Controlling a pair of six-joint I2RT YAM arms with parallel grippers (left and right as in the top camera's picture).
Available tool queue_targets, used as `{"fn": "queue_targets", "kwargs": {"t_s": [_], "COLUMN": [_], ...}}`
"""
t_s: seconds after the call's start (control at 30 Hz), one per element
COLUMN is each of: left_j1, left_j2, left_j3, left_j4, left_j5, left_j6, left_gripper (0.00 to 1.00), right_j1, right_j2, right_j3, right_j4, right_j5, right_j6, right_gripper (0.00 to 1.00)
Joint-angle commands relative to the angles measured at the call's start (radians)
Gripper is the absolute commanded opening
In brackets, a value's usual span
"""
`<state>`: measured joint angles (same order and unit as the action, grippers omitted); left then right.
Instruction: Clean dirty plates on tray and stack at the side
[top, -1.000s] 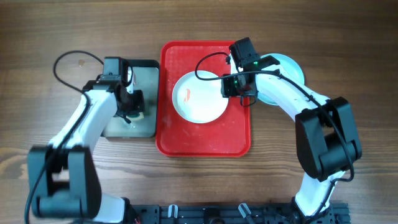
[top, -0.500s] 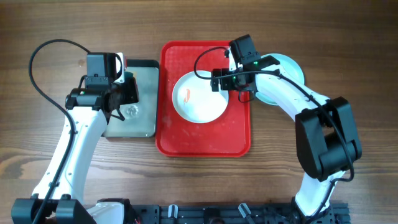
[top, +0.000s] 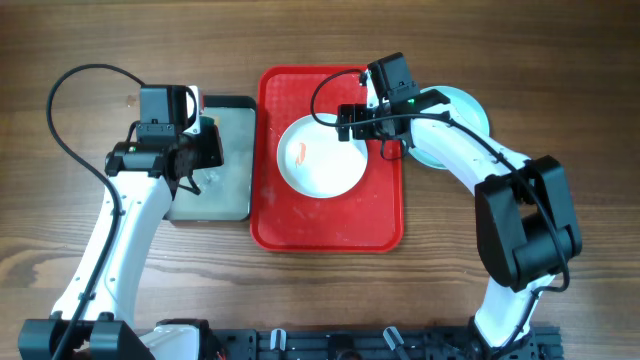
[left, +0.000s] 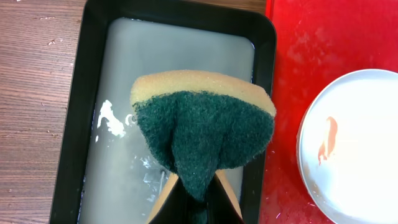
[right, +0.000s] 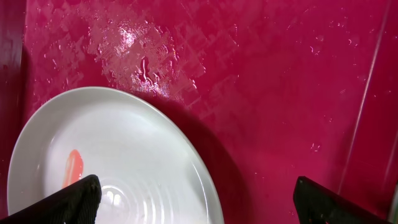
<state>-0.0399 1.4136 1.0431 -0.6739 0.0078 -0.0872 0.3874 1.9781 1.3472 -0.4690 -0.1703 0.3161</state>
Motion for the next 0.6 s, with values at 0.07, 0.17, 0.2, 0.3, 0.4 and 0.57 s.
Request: {"fn": "queue_targets", "kwargs": {"t_s": [0.07, 0.17, 0.2, 0.3, 0.4, 0.57], "left_j1": [0.003, 0.003, 0.003, 0.003, 0.003, 0.003], "left_j2": [-0.017, -0.017, -0.017, -0.017, -0.017, -0.017], "left_j3": [0.016, 0.016, 0.016, 0.016, 0.016, 0.016], "left_j4": [-0.011, -0.011, -0.008, 0.005, 0.012, 0.002], "left_j5": [-0.055, -0.076, -0.076, -0.057, -0.05, -0.051], "left_j6": [-0.002, -0.069, -0.083, -0.081, -0.081, -0.081], "left_gripper": [0.03, 0.04, 0.04, 0.04, 0.04, 0.04], "right_j1": [-0.003, -0.003, -0.003, -0.003, -0.003, 0.0], "right_j2": [-0.025, -0.025, -0.025, -0.025, -0.025, -0.023], "right_j3": [0.017, 0.017, 0.017, 0.017, 0.017, 0.009], "right_j4": [0.006, 0.006, 0.006, 0.006, 0.044, -0.019], "right_j5": [0.018, 0.018, 0.018, 0.018, 0.016, -0.128], "right_j6": [0.0, 0.0, 0.0, 0.0, -0.008, -0.055], "right_gripper": [0.99, 0.99, 1.0, 1.0, 1.0, 0.88]}}
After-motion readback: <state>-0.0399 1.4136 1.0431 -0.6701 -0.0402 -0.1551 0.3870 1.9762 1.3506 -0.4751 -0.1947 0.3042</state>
